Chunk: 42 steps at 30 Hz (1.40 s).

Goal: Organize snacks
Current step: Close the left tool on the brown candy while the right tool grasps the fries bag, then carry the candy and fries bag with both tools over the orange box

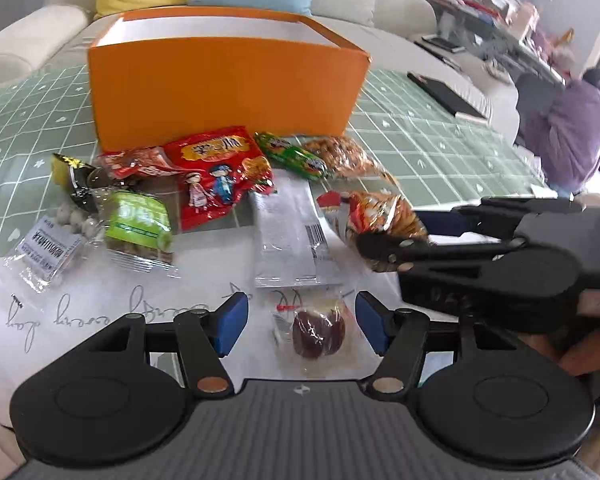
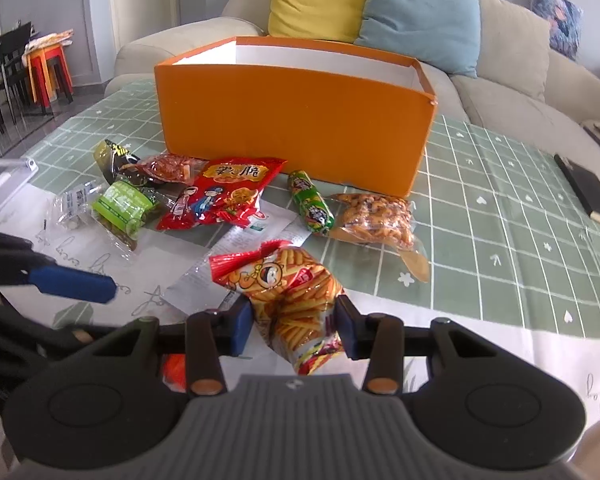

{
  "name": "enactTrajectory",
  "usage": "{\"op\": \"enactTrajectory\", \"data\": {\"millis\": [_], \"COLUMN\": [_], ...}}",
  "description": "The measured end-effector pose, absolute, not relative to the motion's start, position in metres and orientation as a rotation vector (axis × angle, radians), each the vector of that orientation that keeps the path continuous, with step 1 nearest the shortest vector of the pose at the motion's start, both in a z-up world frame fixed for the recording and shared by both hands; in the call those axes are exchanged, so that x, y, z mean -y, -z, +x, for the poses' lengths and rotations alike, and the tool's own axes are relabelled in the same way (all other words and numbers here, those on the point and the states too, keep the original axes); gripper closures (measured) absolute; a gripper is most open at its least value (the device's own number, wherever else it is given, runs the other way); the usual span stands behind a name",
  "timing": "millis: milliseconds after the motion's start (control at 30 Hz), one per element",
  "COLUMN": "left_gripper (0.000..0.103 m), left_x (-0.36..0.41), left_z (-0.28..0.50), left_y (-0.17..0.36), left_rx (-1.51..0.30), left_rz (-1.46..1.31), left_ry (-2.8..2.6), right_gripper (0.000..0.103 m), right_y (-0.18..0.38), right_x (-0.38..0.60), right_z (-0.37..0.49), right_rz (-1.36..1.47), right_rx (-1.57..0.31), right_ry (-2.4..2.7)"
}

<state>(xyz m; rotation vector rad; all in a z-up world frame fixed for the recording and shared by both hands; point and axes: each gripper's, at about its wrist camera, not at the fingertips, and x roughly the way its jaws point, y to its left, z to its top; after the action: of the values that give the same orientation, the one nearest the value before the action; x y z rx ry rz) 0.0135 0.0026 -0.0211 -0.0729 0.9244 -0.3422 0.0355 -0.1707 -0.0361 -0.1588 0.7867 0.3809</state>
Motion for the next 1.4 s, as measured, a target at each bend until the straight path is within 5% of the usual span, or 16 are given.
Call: {"op": "enactTrajectory", "data": {"millis": [233,333,600,667,833,1400], "left_gripper": [0.033,0.042,0.041,0.051,0.056,0.056], "left_x": [0.007,0.004,0.008,0.008,0.006,-0.024], "left_z": [0.018,0.018,0.020,0.022,0.021,0.022], "left_y": [0.041,0.044,0.043,0.045,0.043,-0.005], "left_rx": [-0.996,-1.007,-0.983,-0.985,-0.971,-0.836], "left_rz": [-0.047,-0.071,-0.084,-0.088,-0.102,-0.125], "left_ry": [0.344,0.341,0.353,0.349,0.347,0.189], "right_gripper": [0.061,0.061,0.061,0.061,0.061,0.063], "right_y": [0.037,0.037,0.038,0.039,0.038,0.009], "right_x": [0.177,0.175,0.174,0.173,0.173,0.174], "right_z": [0.037,0.035,0.035,0.036,0.036,0.033], "right_rz": [-0.112,-0.120,-0.128,-0.131,-0.129,-0.089], "right_rx": [-0.821,-0.819,-0.821,-0.821,-0.819,-0.727], "right_ry": [-0.383,-0.396,-0.402,-0.401,-0.397,-0.422]}}
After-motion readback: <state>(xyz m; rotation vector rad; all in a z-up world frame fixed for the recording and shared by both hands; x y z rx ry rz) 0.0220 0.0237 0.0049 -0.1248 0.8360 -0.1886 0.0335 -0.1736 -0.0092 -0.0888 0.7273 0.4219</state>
